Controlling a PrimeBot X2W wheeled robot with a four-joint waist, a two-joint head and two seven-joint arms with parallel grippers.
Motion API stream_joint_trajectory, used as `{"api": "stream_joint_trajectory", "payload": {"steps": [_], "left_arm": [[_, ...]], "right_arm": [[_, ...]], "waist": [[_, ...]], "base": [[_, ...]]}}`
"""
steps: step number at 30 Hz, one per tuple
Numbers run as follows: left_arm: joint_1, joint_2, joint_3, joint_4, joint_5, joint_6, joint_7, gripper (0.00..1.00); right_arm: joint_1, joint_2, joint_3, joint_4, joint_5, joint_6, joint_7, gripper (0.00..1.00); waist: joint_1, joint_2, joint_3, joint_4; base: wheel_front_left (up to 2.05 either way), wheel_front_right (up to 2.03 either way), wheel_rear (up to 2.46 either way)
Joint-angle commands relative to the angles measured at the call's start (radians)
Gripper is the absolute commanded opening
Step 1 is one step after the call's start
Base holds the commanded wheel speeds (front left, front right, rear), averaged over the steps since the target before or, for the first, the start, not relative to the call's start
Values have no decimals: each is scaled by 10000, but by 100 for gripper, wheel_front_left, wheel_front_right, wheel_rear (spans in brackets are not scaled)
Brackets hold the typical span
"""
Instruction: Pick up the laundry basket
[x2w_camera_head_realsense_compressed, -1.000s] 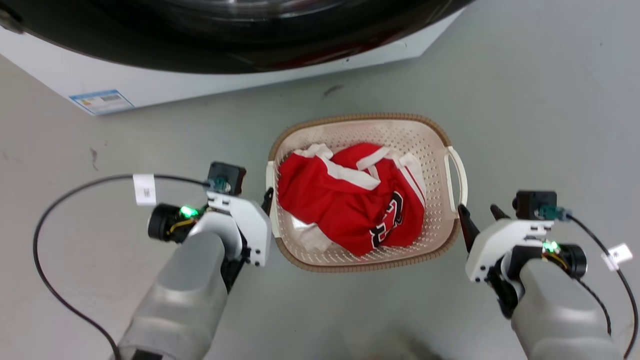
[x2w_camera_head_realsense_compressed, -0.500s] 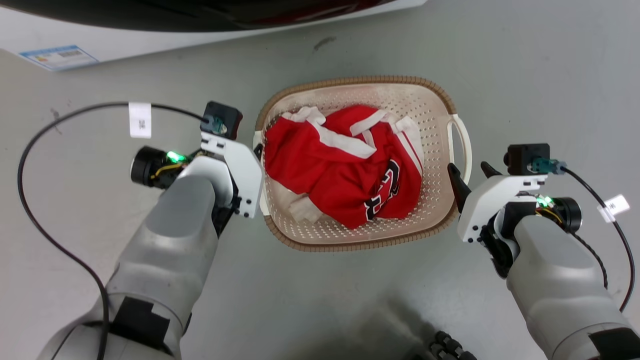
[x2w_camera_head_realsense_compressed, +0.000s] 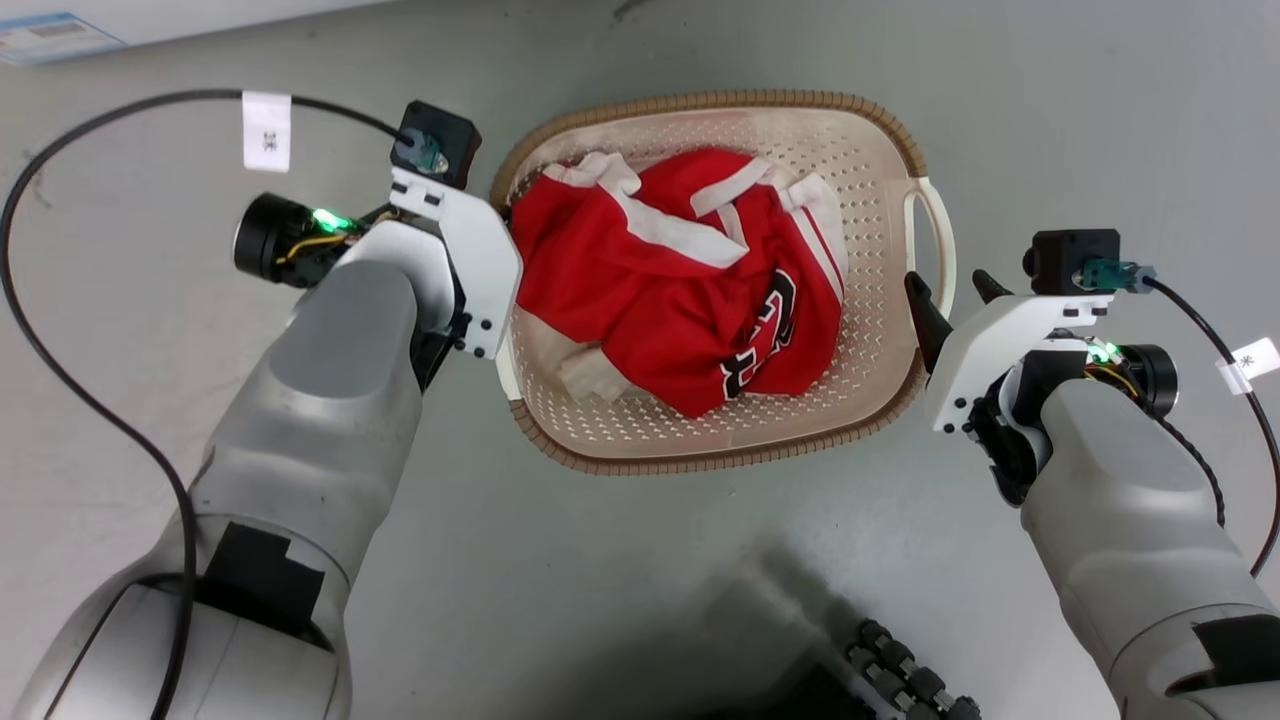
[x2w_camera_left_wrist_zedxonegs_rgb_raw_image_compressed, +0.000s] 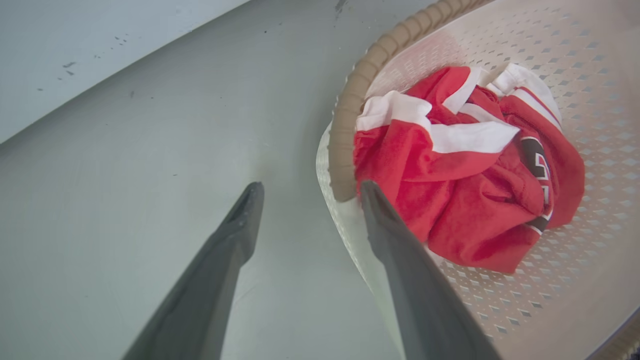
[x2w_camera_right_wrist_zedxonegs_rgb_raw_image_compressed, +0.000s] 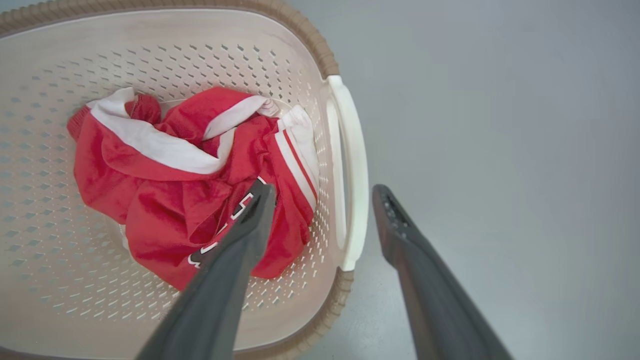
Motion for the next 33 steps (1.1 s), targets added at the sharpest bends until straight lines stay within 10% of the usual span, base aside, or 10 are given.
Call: {"api": "stream_joint_trajectory", "payload": {"steps": [1,17,18,19,20,33], "left_arm": [[-125,16,-22,30,-46,-12,14,100],[-1219,98,-687,125,-265,2,345,100],[-1249,70,-766,127,-267,2,402,80],[-1254,51,-830,100,-315,2,416,17],[-1268,57,-868,85,-365,2,436,0],[-1303,241,-1472,-132,-979,-3,-67,0]], "right_arm": [[-227,17,-33,6,15,-7,12,100],[-774,18,-503,5,26,-7,410,100],[-784,18,-475,5,156,-7,463,100],[-785,18,-416,5,277,-7,530,58],[-784,18,-358,5,390,-7,591,4],[-583,1,402,-2,1245,-11,736,0]], "waist": [[-1,0,94,-21],[-1,0,1147,-34],[-1,0,1192,-22],[-1,0,1229,-14],[-1,0,1263,-20],[-1,0,1194,-23]], "base": [[0,0,0],[0,0,0],[0,0,0],[0,0,0],[0,0,0],[0,0,0]]}}
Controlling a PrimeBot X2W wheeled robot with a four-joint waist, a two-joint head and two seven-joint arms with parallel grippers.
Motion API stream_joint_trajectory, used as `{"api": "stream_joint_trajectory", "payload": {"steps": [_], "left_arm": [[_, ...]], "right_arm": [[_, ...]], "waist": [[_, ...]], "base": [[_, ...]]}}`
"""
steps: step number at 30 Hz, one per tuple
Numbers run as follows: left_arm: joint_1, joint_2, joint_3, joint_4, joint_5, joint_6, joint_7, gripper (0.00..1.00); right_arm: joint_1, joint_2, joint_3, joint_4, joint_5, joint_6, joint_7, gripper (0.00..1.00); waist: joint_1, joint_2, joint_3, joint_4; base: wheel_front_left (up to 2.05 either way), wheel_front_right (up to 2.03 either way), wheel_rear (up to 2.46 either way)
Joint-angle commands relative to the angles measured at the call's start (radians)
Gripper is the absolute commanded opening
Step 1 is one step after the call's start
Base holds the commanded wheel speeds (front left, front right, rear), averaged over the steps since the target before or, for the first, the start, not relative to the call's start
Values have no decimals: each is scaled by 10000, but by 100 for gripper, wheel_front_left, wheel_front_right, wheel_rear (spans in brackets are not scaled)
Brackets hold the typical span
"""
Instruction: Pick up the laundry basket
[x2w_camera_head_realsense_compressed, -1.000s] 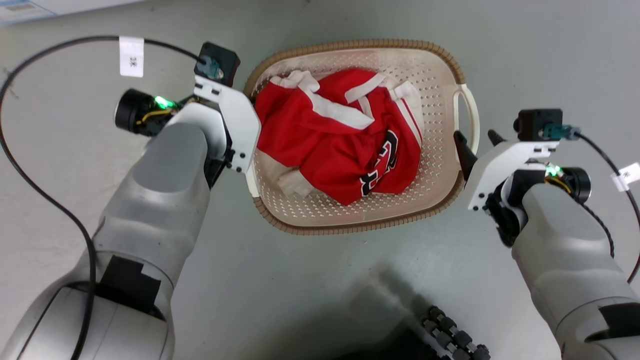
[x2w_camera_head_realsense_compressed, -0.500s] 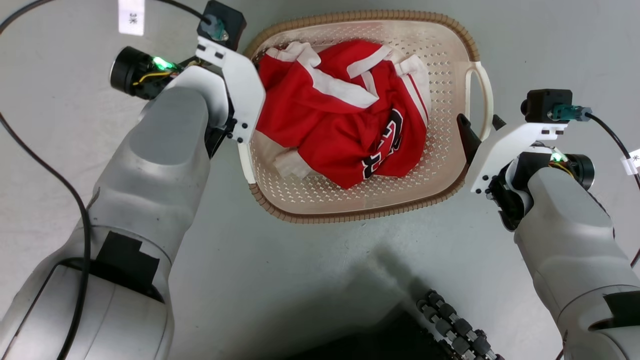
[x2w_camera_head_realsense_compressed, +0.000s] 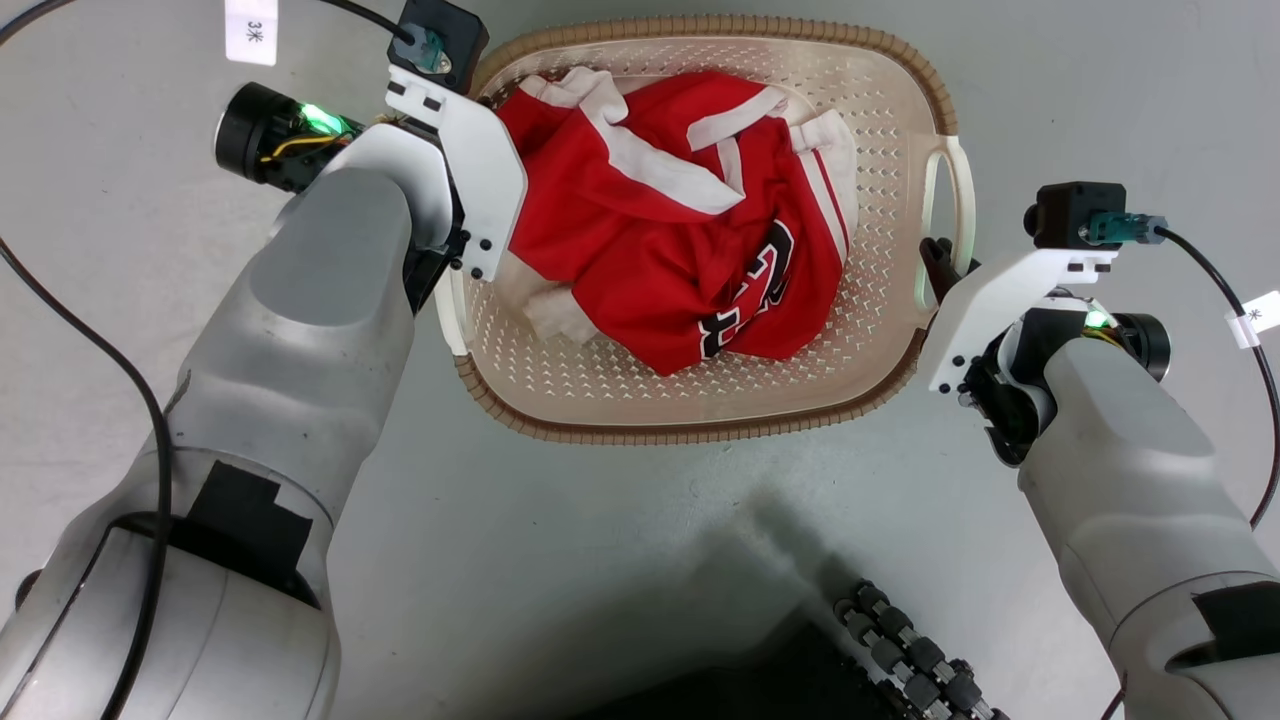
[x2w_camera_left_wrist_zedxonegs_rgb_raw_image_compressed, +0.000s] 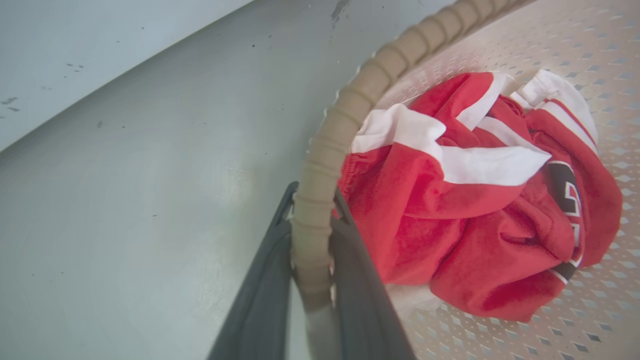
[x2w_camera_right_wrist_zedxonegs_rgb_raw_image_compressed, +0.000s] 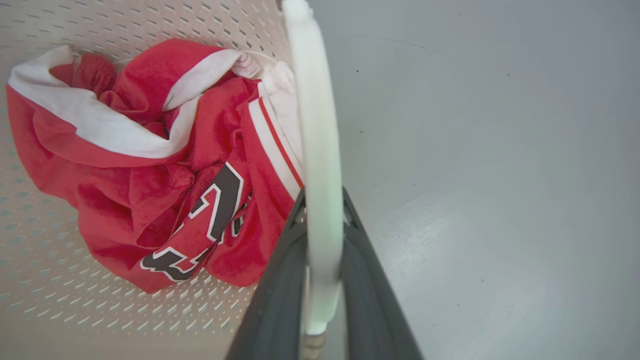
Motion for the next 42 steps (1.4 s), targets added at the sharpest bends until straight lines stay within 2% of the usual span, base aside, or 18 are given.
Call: {"api": "stream_joint_trajectory", "payload": {"steps": [1,6,12,26,35,42], "left_arm": [[-39,44,-34,-46,-48,14,-91,0],[139,-76,-182,15,-390,12,8,0],[747,-301,-252,138,-1187,12,875,0],[2371,-687,-486,-145,-3239,-14,2744,0],[3123,-737,-671,-176,-4242,-53,3767,0],[3590,-687,-821,-139,-4664,-53,4087,0]], "right_arm": [[44,-24,28,-19,72,-17,79,0],[266,-22,289,-13,388,-17,639,0],[629,-12,614,-20,699,-14,1610,0],[1638,-245,364,-22,282,-14,3636,0],[1964,-92,778,-22,515,-12,5031,0],[2141,-33,1248,-20,807,-11,5918,0]], "waist": [[-1,0,-61,15],[-1,0,-500,110],[-1,0,-1564,229],[-1,0,-4299,849],[-1,0,-5681,1287],[-1,0,-6550,1652]], "base": [[0,0,0],[0,0,0],[0,0,0],[0,0,0],[0,0,0],[0,0,0]]}}
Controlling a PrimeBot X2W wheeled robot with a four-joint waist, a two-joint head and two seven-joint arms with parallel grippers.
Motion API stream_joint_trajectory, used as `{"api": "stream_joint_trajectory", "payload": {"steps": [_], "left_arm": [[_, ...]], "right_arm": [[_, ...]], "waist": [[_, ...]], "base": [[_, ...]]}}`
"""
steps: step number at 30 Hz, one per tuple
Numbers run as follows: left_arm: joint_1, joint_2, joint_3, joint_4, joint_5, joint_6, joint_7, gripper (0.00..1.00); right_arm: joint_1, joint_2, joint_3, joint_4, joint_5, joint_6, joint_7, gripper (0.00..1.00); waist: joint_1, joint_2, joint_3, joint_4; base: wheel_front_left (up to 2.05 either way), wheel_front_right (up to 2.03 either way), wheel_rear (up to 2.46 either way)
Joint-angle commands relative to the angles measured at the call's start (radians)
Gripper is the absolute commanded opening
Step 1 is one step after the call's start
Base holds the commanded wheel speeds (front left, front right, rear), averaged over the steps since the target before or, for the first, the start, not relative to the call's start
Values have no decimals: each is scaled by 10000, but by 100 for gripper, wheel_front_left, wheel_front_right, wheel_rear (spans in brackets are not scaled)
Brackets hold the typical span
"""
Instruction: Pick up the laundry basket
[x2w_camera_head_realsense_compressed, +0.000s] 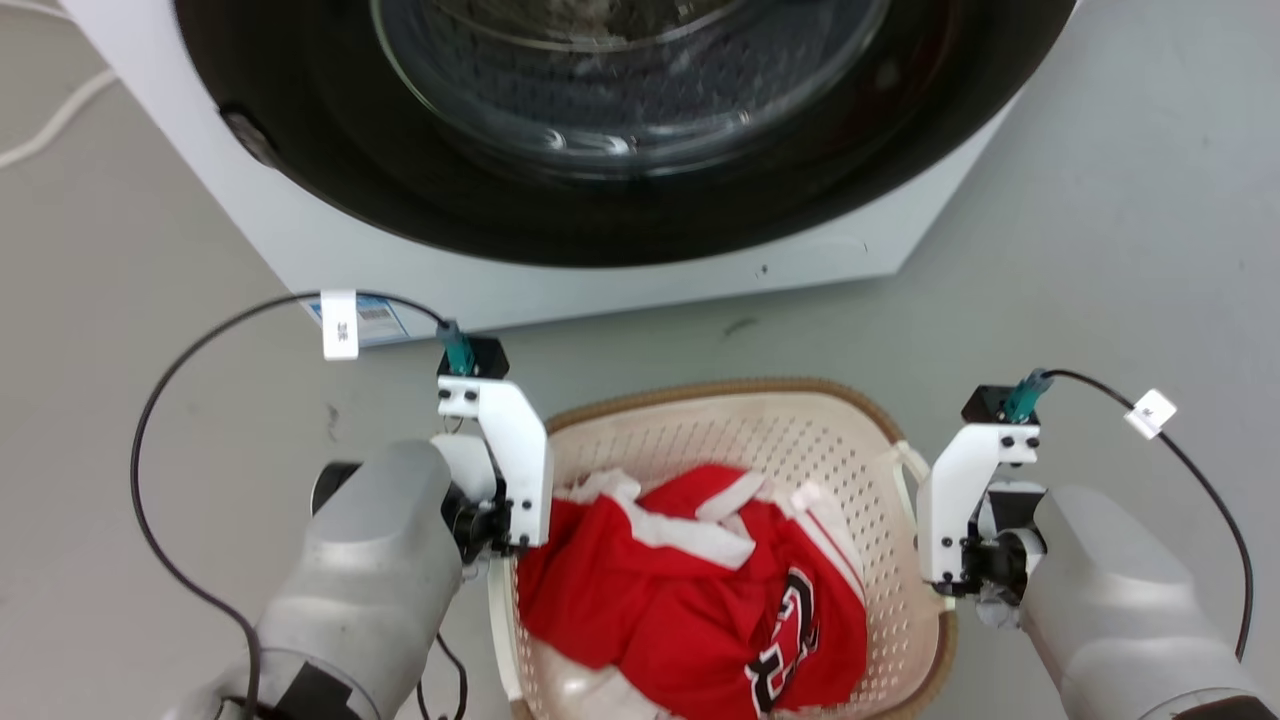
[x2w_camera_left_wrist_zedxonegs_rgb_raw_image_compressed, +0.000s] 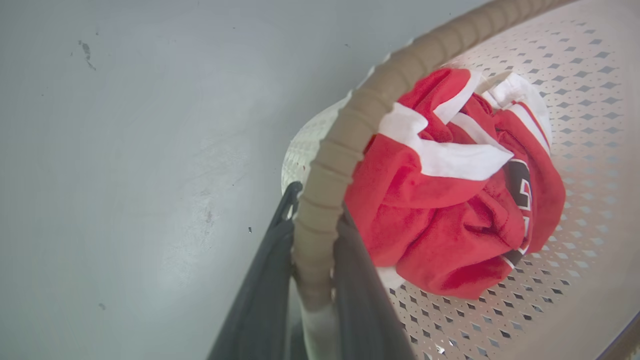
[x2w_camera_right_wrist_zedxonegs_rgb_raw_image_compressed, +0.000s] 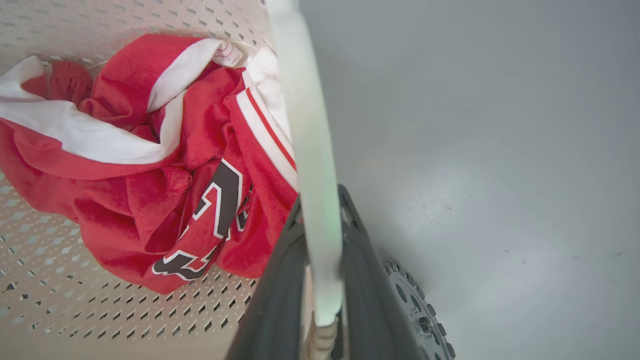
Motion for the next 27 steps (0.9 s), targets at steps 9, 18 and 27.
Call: {"api": "stream_joint_trajectory", "payload": {"steps": [9,18,27], "left_arm": [[856,-186,-179,-20,-688,-136,404,0],[1228,-59,-380,-25,-1023,-133,753,0],[1353,158,-557,-32,-1241,-119,983,0]], "right_arm": [[489,310,745,-186,816,1,1333,0],[640,335,1120,-208,1332,11,2035,0],[332,318,1455,-220,1752,11,2731,0]], "waist": [[1,-1,-1613,687],[1,-1,-2322,814],[1,-1,-2850,765]], "base": [[0,0,0],[0,0,0],[0,0,0]]}}
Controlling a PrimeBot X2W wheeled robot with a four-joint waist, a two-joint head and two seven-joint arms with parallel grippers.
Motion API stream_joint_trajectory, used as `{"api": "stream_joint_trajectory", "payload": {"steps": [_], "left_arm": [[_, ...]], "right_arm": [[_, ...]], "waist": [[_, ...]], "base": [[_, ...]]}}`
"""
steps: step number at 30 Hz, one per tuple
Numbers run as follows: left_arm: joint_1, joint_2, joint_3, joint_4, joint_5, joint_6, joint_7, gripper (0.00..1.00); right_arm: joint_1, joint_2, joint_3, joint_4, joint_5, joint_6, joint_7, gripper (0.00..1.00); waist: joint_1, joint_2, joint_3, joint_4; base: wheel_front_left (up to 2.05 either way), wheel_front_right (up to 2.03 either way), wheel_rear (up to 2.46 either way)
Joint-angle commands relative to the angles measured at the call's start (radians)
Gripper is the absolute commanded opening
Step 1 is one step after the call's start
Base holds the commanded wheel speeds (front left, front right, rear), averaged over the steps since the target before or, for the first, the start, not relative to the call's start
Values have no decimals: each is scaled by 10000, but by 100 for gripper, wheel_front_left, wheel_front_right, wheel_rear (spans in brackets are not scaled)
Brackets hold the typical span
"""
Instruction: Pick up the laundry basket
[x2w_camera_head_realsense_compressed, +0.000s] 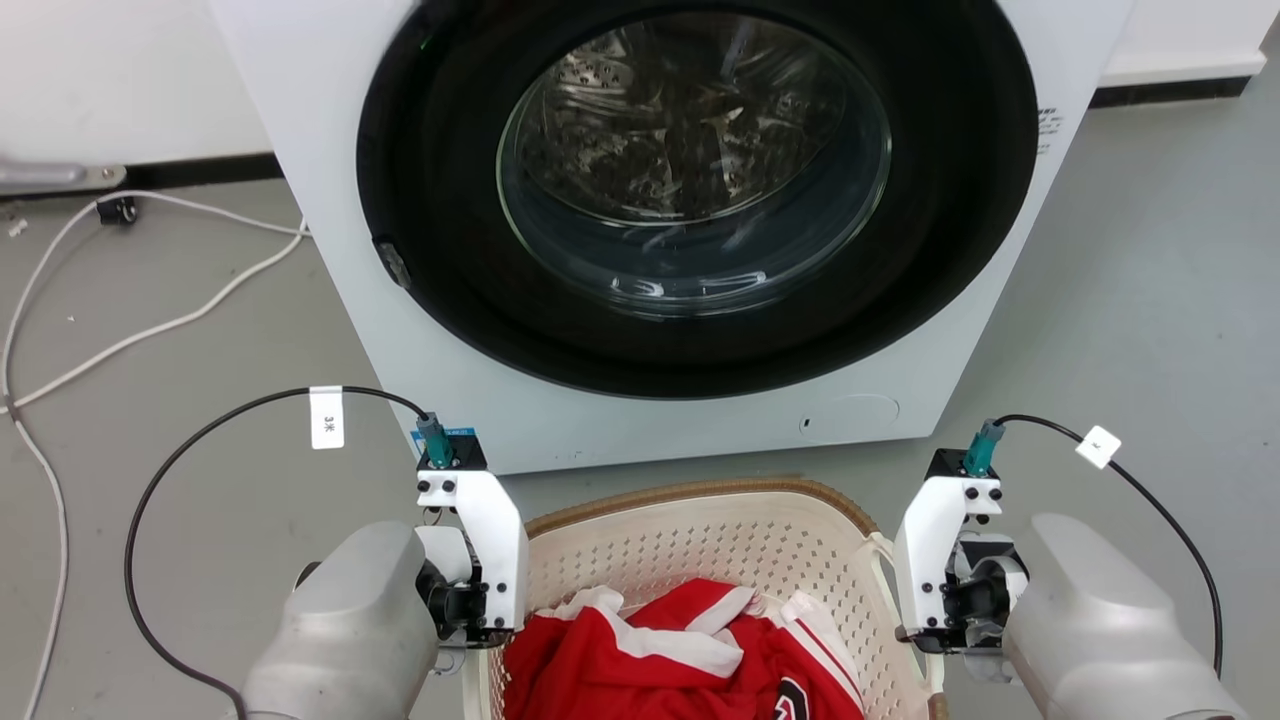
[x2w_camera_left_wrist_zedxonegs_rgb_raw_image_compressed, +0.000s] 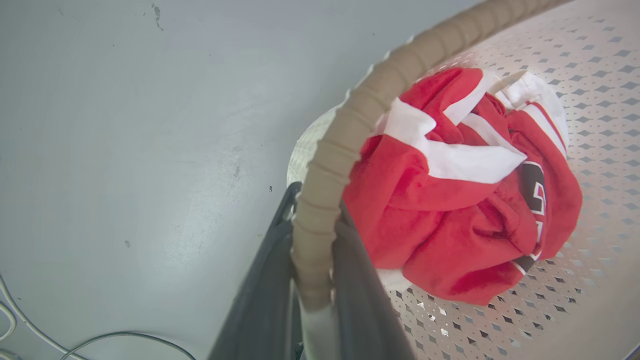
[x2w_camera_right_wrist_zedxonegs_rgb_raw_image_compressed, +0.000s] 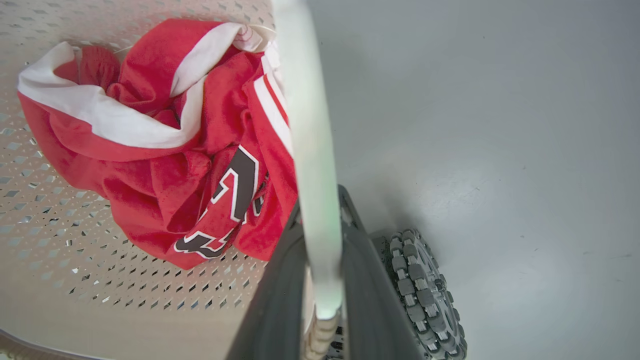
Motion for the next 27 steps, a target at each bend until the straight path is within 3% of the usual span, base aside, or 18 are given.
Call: {"api": "stream_joint_trajectory", "payload": {"steps": [1,13,27], "left_arm": [[81,-193,0,-154,-62,-97,-24,0],[114,-69,-259,-214,-284,-75,-167,0],[669,-171,-442,-99,-672,-75,-95,0]], "right_arm": [[-198,236,14,-79,81,28,12,0],[-723,236,59,27,104,26,398,0],[-39,239,113,72,404,28,805,0]], "waist": [[1,-1,-62,-8],[1,-1,-457,-30],[1,-1,-910,-34]], "base": [[0,0,0],[0,0,0],[0,0,0]]}}
